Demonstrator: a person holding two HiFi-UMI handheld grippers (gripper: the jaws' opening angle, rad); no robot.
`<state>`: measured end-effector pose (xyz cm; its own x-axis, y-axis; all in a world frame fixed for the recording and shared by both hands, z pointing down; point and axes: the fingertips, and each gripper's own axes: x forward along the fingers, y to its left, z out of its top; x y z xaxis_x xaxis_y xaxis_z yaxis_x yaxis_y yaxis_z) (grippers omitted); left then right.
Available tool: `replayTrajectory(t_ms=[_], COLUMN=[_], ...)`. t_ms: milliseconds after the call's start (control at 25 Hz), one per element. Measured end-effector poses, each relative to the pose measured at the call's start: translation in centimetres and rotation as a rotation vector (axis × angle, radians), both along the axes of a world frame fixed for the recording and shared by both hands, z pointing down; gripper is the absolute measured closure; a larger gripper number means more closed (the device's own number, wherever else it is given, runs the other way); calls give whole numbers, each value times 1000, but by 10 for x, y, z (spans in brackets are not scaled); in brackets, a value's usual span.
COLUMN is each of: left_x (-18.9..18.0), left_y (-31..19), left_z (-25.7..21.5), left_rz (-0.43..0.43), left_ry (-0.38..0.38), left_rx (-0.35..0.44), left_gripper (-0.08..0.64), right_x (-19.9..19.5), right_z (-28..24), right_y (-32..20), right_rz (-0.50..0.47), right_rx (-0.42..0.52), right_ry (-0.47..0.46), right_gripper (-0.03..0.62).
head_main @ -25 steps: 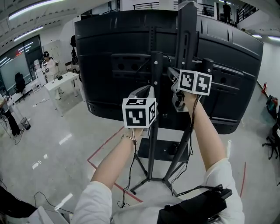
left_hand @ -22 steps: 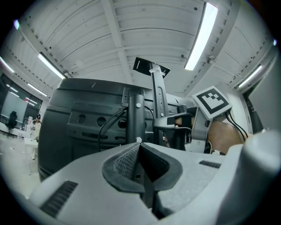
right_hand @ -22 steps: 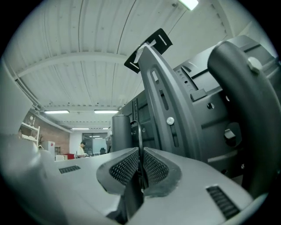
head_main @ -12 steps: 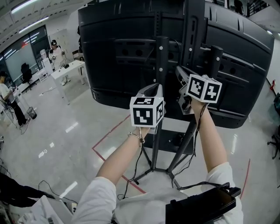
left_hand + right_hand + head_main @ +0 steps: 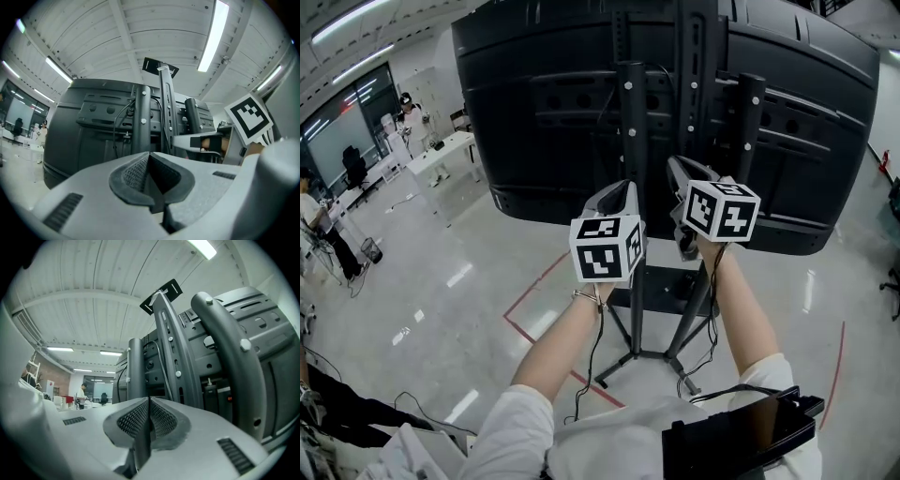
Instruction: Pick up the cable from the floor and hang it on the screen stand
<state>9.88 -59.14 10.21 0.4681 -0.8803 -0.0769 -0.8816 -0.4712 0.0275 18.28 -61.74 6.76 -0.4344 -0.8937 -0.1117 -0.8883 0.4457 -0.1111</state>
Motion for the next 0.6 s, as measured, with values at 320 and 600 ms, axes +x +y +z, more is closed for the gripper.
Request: replayTrajectory(t_ms=[320, 600], left_x=[-7, -44], left_y=[34, 86], left_z=[44, 102], left_rz=[-29, -37], left_ry=[-59, -43], left_rx=[32, -38], left_gripper=[561, 560], right_x=[-1, -25], right_z=[86, 150], right_y=[29, 79], right_rz=[84, 124], right_rx=[-72, -164], right_ry=[56, 51], right_gripper=[565, 569])
